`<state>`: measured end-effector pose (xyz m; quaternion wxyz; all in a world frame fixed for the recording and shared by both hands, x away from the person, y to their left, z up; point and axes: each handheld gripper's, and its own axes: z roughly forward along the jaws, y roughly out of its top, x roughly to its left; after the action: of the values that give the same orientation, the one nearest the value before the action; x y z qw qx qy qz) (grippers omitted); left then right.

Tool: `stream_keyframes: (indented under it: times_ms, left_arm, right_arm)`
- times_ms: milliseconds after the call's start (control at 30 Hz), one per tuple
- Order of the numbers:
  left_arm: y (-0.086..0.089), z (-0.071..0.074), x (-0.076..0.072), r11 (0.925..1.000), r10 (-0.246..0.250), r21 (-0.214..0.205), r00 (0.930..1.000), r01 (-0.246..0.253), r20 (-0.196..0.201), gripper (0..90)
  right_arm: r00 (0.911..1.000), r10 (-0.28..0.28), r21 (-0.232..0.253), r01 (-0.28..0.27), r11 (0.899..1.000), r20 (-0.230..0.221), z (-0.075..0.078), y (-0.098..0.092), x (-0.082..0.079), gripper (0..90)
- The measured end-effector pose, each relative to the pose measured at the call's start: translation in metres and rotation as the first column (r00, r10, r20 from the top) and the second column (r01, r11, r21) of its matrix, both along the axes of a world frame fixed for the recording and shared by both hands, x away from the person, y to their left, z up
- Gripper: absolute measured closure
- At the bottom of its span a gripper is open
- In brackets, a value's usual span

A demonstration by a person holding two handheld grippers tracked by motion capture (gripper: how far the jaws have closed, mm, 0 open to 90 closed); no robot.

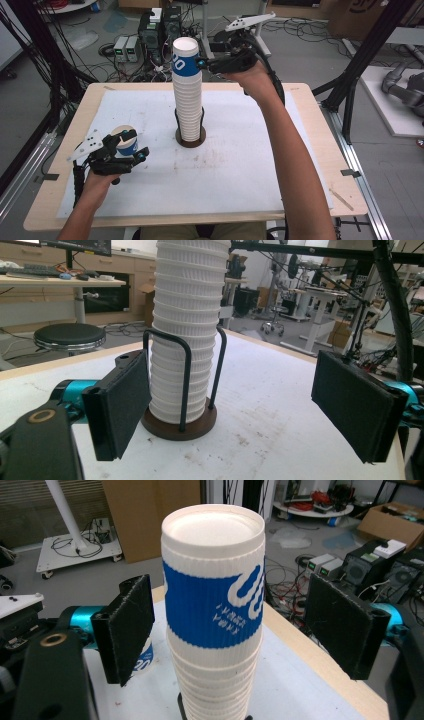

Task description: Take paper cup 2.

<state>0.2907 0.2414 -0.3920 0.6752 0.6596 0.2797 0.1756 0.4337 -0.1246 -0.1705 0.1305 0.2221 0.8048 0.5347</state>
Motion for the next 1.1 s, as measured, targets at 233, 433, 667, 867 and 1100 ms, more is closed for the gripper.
stream_keyframes:
  times_ms: [233,433,667,867,1100]
  left_arm:
    - [0.0,0.0,0.0,1.0,-0.009,-0.002,1.0,0.009,-0.003,16.2]
    - [0.001,-0.001,0.001,0.9999,-0.008,-0.008,0.9999,0.008,-0.007,16.3]
    - [0.002,0.0,0.001,0.9999,-0.004,-0.014,1.0,0.004,-0.007,16.3]
    - [0.003,-0.001,0.001,0.9999,-0.003,-0.011,1.0,0.003,-0.008,16.4]
    - [0.002,-0.001,0.001,1.0,-0.005,-0.008,0.9999,0.005,-0.011,16.5]
  right_arm:
    - [0.9996,0.008,-0.004,-0.008,1.0,-0.026,0.0,0.02,0.012,20.8]
    - [0.999,0.026,-0.005,-0.026,1.0,-0.037,0.002,0.036,0.018,20.8]
    - [0.9986,0.02,-0.022,-0.021,1.0,-0.049,0.0,0.042,0.022,24.6]
    - [0.9995,0.022,-0.021,-0.022,1.0,-0.024,0.003,0.043,0.02,28.1]
    - [0.9997,0.023,-0.04,-0.023,0.999,-0.013,0.007,0.044,0.019,29.1]
